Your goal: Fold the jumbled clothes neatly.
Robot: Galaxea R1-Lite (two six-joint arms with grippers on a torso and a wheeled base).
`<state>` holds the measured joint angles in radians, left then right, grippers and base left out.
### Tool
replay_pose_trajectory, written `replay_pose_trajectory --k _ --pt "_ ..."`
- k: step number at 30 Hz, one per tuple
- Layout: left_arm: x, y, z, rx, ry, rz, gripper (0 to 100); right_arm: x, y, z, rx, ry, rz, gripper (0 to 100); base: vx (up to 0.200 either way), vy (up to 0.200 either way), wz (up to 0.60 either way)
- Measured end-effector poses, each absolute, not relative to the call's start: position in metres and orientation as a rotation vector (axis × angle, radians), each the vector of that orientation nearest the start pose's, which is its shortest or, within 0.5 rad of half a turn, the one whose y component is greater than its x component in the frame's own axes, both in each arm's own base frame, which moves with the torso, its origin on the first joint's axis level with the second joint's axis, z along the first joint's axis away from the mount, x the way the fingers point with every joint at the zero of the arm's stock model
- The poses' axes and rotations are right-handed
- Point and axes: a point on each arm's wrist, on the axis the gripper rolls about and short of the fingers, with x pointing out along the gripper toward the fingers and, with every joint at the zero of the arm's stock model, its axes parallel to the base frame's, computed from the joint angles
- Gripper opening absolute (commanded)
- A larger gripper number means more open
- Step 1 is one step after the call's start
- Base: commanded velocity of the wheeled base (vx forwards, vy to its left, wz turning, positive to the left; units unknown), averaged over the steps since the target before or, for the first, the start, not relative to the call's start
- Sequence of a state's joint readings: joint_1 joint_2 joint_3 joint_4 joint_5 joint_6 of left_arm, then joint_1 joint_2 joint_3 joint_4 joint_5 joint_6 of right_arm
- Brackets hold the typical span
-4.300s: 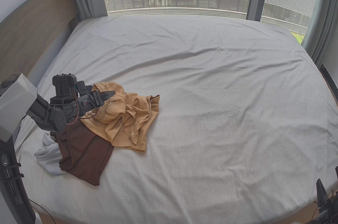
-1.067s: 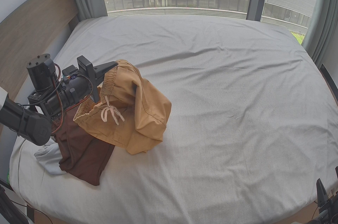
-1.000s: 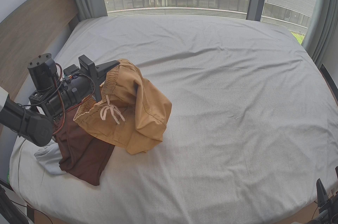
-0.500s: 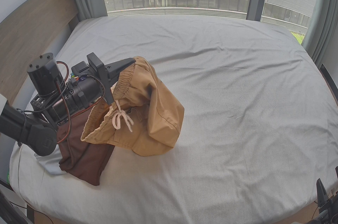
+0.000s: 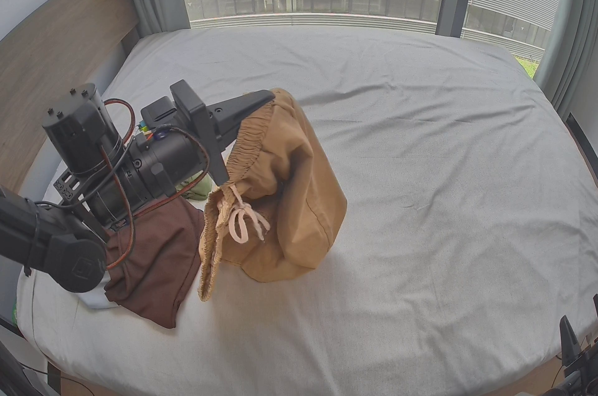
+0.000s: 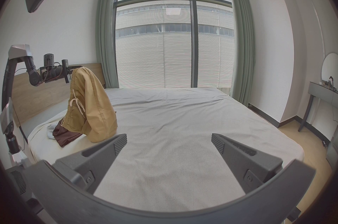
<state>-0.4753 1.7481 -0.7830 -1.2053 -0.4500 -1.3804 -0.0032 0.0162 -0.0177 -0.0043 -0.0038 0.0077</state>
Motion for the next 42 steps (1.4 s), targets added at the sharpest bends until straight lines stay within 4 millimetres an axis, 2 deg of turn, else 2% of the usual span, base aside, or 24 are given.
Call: replay_pose_trajectory --k 11,21,32,42 --pt "0.252 -0.184 0.229 -1.274 0.461 -1.021 0 -0.023 0.0 0.081 0.008 -0.005 -0.007 100 0.0 0.0 0.0" --pt "0.248 -0.197 0.231 -1.271 0.506 -1.044 0 -0.023 0.0 0.081 0.008 -0.006 -0.007 100 0.0 0.0 0.0" --pt "0.248 -0.222 0.218 -1.244 0.601 -1.084 0 -0.023 0.0 0.081 0.008 -0.005 -0.008 100 0.0 0.0 0.0" --pt "0.244 -0.236 0.227 -1.258 0.613 -1.144 0 -0.023 0.0 0.081 0.008 -0.006 -0.007 100 0.0 0.0 0.0"
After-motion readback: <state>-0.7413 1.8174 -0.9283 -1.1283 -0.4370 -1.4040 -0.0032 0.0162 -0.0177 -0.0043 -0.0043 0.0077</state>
